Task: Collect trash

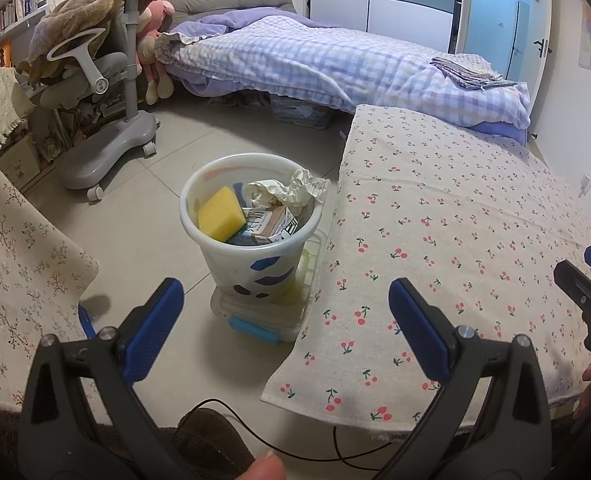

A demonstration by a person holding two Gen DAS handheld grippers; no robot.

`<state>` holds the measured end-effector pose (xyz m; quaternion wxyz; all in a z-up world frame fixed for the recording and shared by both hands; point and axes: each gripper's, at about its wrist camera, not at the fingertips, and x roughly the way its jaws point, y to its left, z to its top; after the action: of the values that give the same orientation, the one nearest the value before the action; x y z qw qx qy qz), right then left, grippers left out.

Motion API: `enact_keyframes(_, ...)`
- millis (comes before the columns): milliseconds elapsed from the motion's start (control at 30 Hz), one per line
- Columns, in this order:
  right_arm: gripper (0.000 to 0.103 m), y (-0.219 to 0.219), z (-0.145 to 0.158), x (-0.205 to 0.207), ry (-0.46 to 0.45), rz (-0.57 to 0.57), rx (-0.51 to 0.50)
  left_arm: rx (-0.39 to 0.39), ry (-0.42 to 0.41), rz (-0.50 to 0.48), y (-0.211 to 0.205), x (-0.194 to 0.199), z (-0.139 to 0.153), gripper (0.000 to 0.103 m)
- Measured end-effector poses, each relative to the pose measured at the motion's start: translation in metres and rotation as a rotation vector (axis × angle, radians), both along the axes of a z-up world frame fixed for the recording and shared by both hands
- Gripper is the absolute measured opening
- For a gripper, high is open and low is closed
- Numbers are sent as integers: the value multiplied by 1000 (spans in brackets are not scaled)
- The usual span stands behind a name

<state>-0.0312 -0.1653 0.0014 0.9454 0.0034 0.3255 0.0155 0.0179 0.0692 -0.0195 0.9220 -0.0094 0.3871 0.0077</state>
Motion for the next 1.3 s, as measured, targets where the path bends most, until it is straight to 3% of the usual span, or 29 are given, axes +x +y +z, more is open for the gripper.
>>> enact_keyframes(1300,103,4,0,-1,5,-3,9,3,-5,1,0,0,2,102)
